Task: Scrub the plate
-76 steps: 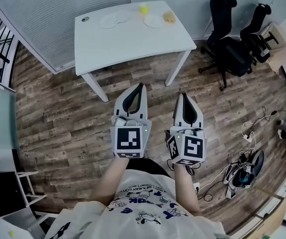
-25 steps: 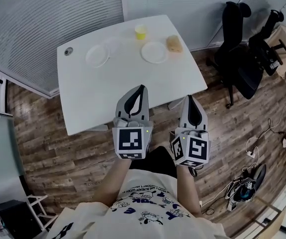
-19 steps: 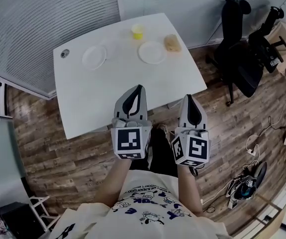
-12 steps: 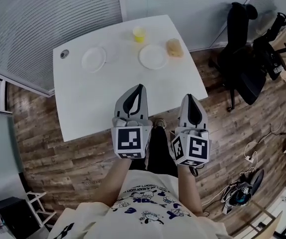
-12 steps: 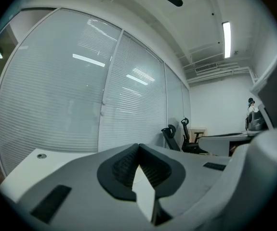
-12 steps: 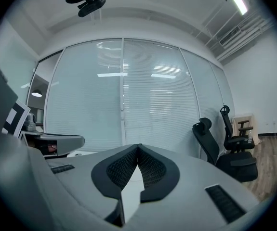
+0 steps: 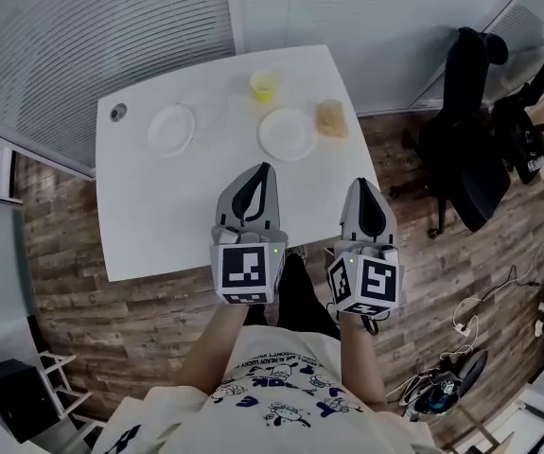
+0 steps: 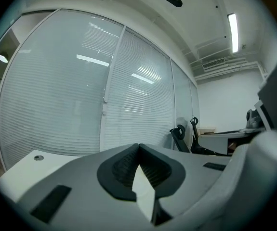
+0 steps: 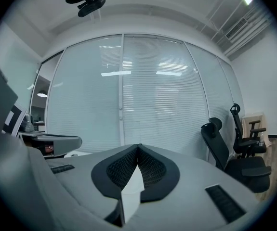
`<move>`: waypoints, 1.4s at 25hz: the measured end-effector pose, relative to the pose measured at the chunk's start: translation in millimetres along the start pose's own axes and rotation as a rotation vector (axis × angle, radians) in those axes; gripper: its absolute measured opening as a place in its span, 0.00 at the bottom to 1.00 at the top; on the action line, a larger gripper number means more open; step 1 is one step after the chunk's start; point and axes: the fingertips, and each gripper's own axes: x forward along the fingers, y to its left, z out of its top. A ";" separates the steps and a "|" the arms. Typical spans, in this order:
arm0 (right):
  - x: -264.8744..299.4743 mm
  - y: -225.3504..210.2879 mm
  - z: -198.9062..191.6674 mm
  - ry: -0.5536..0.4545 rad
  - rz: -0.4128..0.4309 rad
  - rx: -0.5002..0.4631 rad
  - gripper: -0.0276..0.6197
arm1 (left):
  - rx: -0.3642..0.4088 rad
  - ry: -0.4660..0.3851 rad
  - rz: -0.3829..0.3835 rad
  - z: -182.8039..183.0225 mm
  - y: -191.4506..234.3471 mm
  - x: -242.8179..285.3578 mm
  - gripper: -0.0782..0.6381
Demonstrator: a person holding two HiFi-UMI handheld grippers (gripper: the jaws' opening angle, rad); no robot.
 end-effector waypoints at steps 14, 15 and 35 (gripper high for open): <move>81.1 -52.5 4.0 0.023 0.094 0.014 0.06 | 0.001 0.008 0.111 8.8 -10.8 80.7 0.14; 85.6 -55.6 2.5 0.025 0.098 0.019 0.07 | 0.003 0.011 0.118 8.3 -11.2 84.3 0.14; 124.8 -65.3 -16.8 0.062 0.163 0.047 0.07 | 0.009 0.058 0.173 -6.4 -14.2 101.2 0.14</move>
